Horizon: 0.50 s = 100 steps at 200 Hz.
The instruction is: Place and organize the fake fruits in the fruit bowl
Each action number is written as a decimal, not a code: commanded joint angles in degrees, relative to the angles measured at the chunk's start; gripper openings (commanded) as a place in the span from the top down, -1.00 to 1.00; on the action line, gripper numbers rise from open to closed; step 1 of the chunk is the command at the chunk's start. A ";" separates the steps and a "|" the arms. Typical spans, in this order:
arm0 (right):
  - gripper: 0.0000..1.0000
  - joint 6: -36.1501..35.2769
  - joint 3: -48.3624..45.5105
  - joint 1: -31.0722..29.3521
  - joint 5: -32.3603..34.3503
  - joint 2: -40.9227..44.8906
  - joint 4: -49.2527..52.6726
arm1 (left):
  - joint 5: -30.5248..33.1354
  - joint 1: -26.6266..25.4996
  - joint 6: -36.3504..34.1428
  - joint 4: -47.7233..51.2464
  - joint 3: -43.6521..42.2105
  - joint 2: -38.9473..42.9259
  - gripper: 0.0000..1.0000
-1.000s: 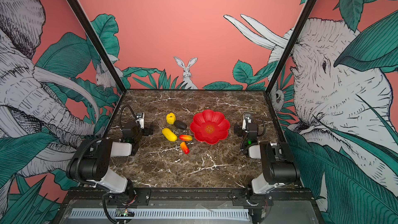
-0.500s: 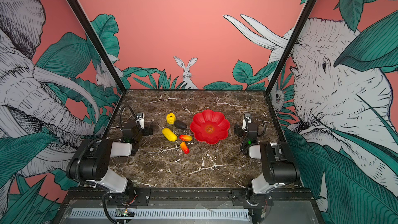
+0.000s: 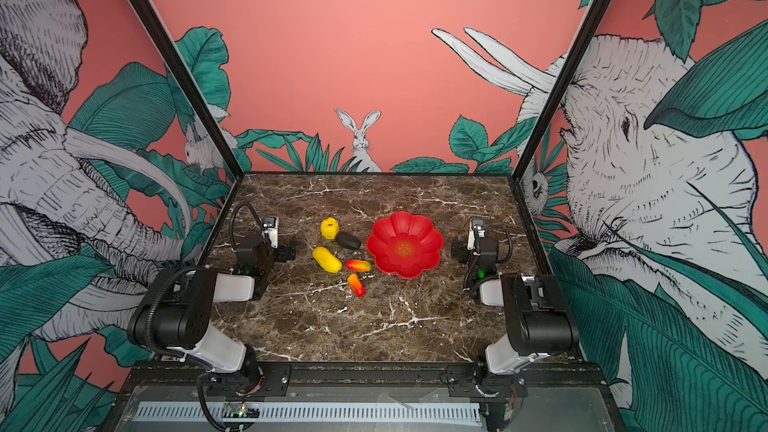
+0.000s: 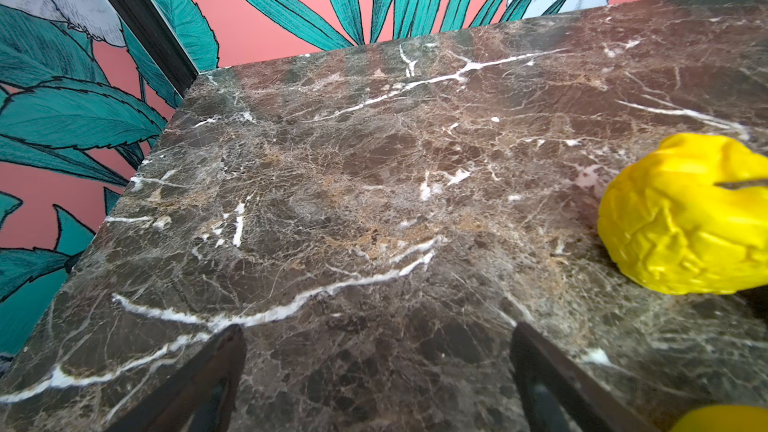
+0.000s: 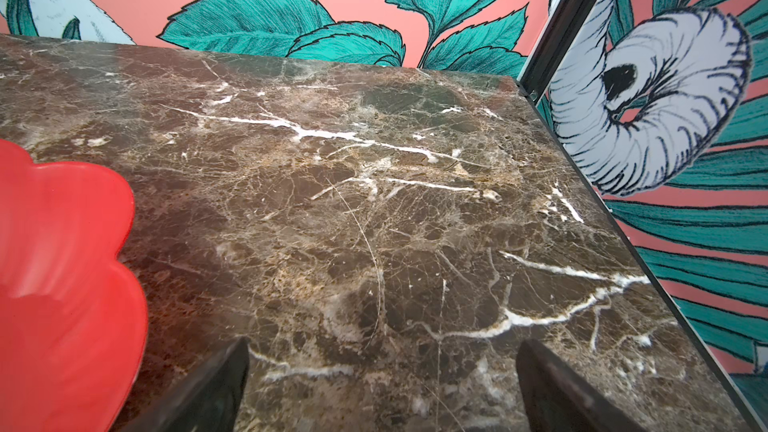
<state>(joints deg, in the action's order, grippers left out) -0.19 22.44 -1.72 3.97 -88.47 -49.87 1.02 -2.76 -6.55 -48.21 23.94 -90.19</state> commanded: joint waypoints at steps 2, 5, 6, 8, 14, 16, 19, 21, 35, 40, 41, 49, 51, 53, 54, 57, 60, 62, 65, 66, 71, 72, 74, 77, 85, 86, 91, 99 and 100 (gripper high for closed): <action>-0.98 -0.52 -0.64 0.16 -1.22 2.44 -1.45 | -1.99 0.16 -1.86 3.38 1.18 4.91 -0.99; -0.98 -0.81 -0.79 0.02 -1.34 4.09 -0.67 | -1.70 0.06 -1.82 6.71 2.10 6.59 -0.99; -0.98 -0.84 -0.80 -0.06 -1.29 4.75 -0.27 | -1.62 -0.04 -1.77 7.86 2.44 7.13 -0.99; -0.99 -0.88 -0.79 -0.13 -0.97 6.06 1.19 | -1.32 -0.09 -1.66 10.15 3.17 8.19 -1.00; -0.99 -0.96 -0.36 -0.52 -0.04 10.30 5.70 | -1.14 -0.21 -1.59 16.16 5.05 11.32 -0.99; -0.98 -0.91 0.02 -0.67 0.16 11.69 7.40 | -1.33 -0.31 -1.69 17.63 5.63 12.29 -0.99; -0.98 -1.06 0.63 -0.79 0.24 13.76 10.05 | -1.76 -0.23 -1.92 19.43 6.24 13.64 -1.00; -0.98 -1.18 1.11 -0.89 0.25 15.12 11.94 | -2.08 -0.31 -2.12 20.56 6.63 14.52 -0.99; -0.99 -1.18 6.86 -2.03 2.62 22.35 27.58 | -3.23 -1.01 -3.01 29.32 9.85 20.55 -0.99; -0.98 -0.03 10.06 -2.31 3.90 23.68 34.16 | -2.96 -1.53 -3.18 33.42 11.82 22.45 -0.99; -0.98 0.21 10.91 -2.41 4.10 23.82 35.55 | -2.87 -1.67 -3.20 34.26 12.22 22.83 -0.99; -0.98 1.90 17.06 -2.89 4.18 24.37 46.16 | -2.66 -2.67 -2.99 42.40 16.01 25.54 -0.99; -0.98 2.00 18.22 -3.06 3.69 24.37 48.37 | -2.68 -2.88 -2.89 44.69 17.24 26.15 -0.99; -0.99 2.11 19.57 -3.26 3.16 24.25 49.82 | -2.75 -3.28 -2.80 46.40 18.17 26.77 -0.99; -0.98 2.12 20.10 -3.36 2.85 24.28 50.85 | -2.76 -3.47 -2.74 47.61 18.78 27.01 -0.99; -0.99 2.04 21.57 -3.92 1.83 24.26 53.06 | -2.92 -3.88 -2.69 50.45 20.32 27.76 -0.99; -0.98 1.99 22.68 -4.64 1.01 24.31 54.51 | -3.18 -4.27 -2.73 52.64 21.50 28.51 -0.99; -0.99 1.95 23.36 -5.28 0.66 24.42 55.55 | -3.45 -4.58 -2.87 53.91 22.27 29.03 -0.99; -0.99 1.87 24.26 -6.33 0.39 24.47 56.73 | -3.91 -4.91 -3.12 55.72 23.29 29.71 -0.99; -0.98 1.86 24.55 -6.53 0.37 24.57 56.95 | -4.13 -4.98 -3.25 56.31 23.58 29.85 -0.99; -0.99 1.86 25.63 -8.90 0.37 24.96 58.09 | -5.29 -5.44 -3.88 59.45 25.24 31.07 -0.99; -0.98 1.81 25.77 -9.35 0.36 24.98 58.29 | -5.48 -5.51 -4.03 60.07 25.52 31.27 -0.99; -0.98 1.71 26.09 -10.30 0.34 25.11 58.56 | -5.85 -5.63 -4.21 61.28 26.15 31.74 -0.99; -0.98 1.54 26.67 -11.75 0.27 25.16 59.09 | -6.36 -5.87 -4.69 62.92 27.00 32.41 -0.99; -0.98 1.37 28.48 -15.63 0.35 25.01 60.69 | -7.22 -5.93 -5.64 67.64 29.21 34.10 -0.99; -0.98 1.40 28.73 -16.10 0.43 24.92 60.90 | -7.28 -5.98 -5.79 68.25 29.48 34.33 -0.99; -0.98 1.90 30.16 -18.32 0.55 24.23 62.17 | -7.59 -5.89 -6.63 71.44 30.91 35.17 -0.99; -0.98 2.80 32.82 -21.12 -0.77 22.46 64.55 | -8.04 -5.85 -8.20 76.04 32.74 36.84 -0.99; -0.98 2.85 33.18 -21.61 -1.00 22.15 64.86 | -8.13 -5.85 -8.43 76.58 32.92 37.06 -0.99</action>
<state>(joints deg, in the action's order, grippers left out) 0.99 50.94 -15.00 5.34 -63.26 -1.08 -3.88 -8.51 -10.22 4.14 52.45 -57.14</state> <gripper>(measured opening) 0.992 0.996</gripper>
